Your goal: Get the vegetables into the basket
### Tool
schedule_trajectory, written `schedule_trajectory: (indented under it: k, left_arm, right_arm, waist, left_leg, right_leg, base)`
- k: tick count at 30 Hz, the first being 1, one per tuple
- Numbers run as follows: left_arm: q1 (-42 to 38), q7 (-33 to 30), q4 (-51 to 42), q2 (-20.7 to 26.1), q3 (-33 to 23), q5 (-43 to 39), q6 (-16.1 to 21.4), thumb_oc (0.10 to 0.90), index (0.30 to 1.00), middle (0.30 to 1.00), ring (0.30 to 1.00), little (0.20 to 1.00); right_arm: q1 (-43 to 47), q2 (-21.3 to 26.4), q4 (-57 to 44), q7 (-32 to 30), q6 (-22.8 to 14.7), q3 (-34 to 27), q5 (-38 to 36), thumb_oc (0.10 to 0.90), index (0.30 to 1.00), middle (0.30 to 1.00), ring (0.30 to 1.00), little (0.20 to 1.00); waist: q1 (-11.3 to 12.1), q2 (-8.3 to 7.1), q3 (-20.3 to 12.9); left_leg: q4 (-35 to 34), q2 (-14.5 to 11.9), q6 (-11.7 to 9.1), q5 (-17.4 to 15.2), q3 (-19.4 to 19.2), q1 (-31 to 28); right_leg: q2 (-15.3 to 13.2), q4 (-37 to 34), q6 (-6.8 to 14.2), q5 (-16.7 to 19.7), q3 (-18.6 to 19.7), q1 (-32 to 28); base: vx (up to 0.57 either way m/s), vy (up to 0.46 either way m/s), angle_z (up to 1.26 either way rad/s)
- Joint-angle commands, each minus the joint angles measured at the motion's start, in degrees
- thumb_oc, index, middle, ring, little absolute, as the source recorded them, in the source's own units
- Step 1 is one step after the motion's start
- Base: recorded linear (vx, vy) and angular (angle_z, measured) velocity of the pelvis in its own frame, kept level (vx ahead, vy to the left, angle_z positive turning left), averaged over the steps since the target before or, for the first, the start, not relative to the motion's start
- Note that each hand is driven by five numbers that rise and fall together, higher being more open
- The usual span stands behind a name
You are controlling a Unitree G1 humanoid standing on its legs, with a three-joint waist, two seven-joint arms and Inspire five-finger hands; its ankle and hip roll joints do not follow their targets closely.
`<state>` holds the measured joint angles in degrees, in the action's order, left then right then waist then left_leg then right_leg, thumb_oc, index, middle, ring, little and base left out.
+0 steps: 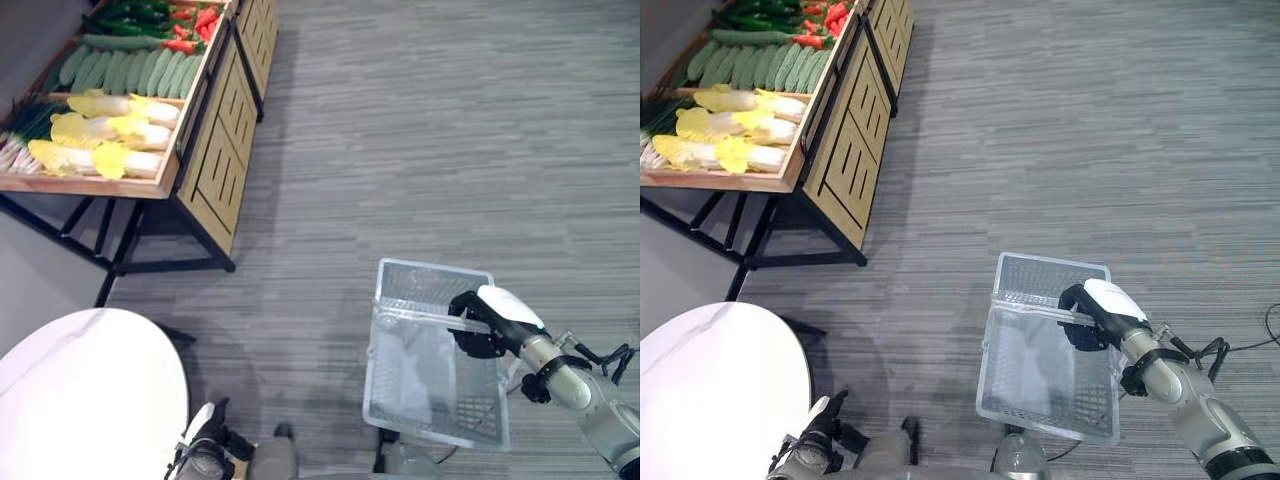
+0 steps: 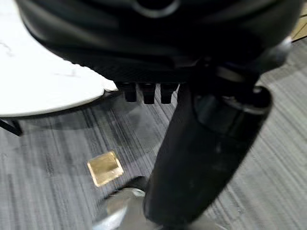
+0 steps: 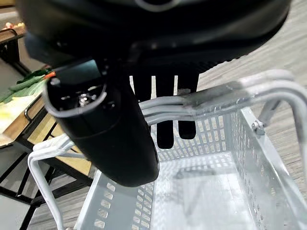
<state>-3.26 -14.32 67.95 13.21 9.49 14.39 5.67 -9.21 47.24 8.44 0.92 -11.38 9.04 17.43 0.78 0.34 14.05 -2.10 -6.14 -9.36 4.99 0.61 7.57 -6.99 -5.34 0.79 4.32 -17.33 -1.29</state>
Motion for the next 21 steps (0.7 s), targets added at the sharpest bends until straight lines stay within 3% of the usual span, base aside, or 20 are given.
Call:
schedule_trajectory:
  k: [1, 5, 11, 15, 18, 19, 20, 21]
  left_arm:
    - [-0.61, -2.71, 0.38, 3.02, 1.08, -1.72, 1.01, 0.900, 1.000, 1.000, 1.000, 1.000]
    - [1.30, -2.54, 0.68, 3.05, -0.15, -1.82, 0.98, 0.900, 1.000, 1.000, 1.000, 1.000]
    - [1.30, -3.00, 2.68, 3.89, -2.10, -2.25, 0.58, 0.900, 1.000, 1.000, 1.000, 1.000]
    - [0.77, -4.18, -0.06, 5.40, -2.88, -3.21, 0.68, 0.900, 1.000, 1.000, 1.000, 1.000]
    - [0.72, -4.14, -2.92, 6.18, -2.18, -3.62, 0.69, 0.900, 1.000, 1.000, 1.000, 1.000]
    - [0.72, -4.14, -2.92, 6.18, -2.18, -3.62, 0.69, 0.900, 1.000, 1.000, 1.000, 1.000]
    - [0.40, -4.18, -2.93, 6.50, -1.64, -3.48, 0.67, 0.900, 1.000, 1.000, 1.000, 1.000]
    - [0.33, -4.15, -3.12, 6.59, -1.38, -3.32, 0.59, 0.900, 1.000, 1.000, 1.000, 1.000]
  right_arm:
    - [4.87, 0.39, -6.13, -6.03, -5.78, -3.56, -4.32, 0.400, 0.300, 0.300, 0.300, 0.300]
    - [2.89, -1.88, -6.21, -5.53, -5.45, -3.61, -3.76, 0.400, 0.300, 0.300, 0.300, 0.300]
    - [0.88, -5.75, -6.09, -5.33, -5.00, -3.72, -4.17, 0.400, 0.300, 0.300, 0.300, 0.300]
    - [1.20, -8.47, -3.86, -5.74, -4.45, -2.64, -4.39, 0.400, 0.300, 0.300, 0.300, 0.300]
    - [1.98, -9.36, -2.25, -6.08, -4.12, -2.33, -4.65, 0.400, 0.300, 0.300, 0.300, 0.300]
    - [1.99, -9.36, -2.24, -6.08, -4.12, -2.33, -4.65, 0.400, 0.300, 0.300, 0.300, 0.300]
    - [2.73, -9.80, -1.23, -6.24, -3.92, -1.70, -4.44, 0.400, 0.300, 0.300, 0.300, 0.300]
    - [2.92, -10.00, -1.05, -6.26, -3.85, -1.58, -4.28, 0.400, 0.300, 0.300, 0.300, 0.300]
  waist:
    - [2.32, -1.52, -3.12]
    - [2.75, -1.86, -4.58]
    - [2.81, -4.01, -6.23]
    - [2.89, -5.94, -6.61]
    - [2.91, -5.88, -5.64]
    - [2.93, -5.89, -5.66]
    - [2.68, -5.37, -4.91]
    - [2.48, -5.16, -4.67]
  left_leg:
    - [-1.87, -1.28, 0.43, 6.12, -0.68, 2.67]
    - [-2.35, -0.94, 1.30, 5.11, -2.16, 0.26]
    - [-2.67, 1.28, 4.46, 2.09, -4.99, -2.73]
    - [-2.53, 3.49, 6.98, -0.37, -6.01, -4.71]
    - [-2.21, 4.46, 8.63, -1.58, -6.22, -5.86]
    - [-2.20, 4.47, 8.63, -1.58, -6.25, -5.84]
    - [-2.22, 4.65, 9.35, -2.39, -6.32, -7.47]
    - [-2.49, 4.74, 9.55, -2.85, -6.26, -8.66]
  right_leg:
    - [0.51, 2.20, 6.66, -3.75, 6.53, -3.78]
    - [-0.28, 2.53, 7.51, -5.17, 8.20, -5.88]
    - [-3.42, 5.19, 9.36, -4.72, 10.60, -5.23]
    - [-5.31, 10.48, 10.99, -1.02, 12.64, -2.55]
    - [-5.44, 19.92, 11.51, 2.28, 13.31, 1.47]
    - [-5.45, 19.96, 11.52, 2.26, 13.34, 1.53]
    - [-5.36, 25.56, 11.52, 4.06, 12.51, 3.84]
    - [-5.50, 26.81, 11.40, 5.05, 11.73, 5.41]
  base:
    - [0.21, 0.086, -0.08]
    - [0.23, 0.178, -0.70]
    - [0.18, 0.216, -0.08]
    - [0.13, 0.203, -0.17]
    - [0.05, 0.161, -0.19]
    - [0.08, 0.179, -0.14]
    - [0.11, 0.150, -0.06]
    - [0.16, 0.178, -0.02]
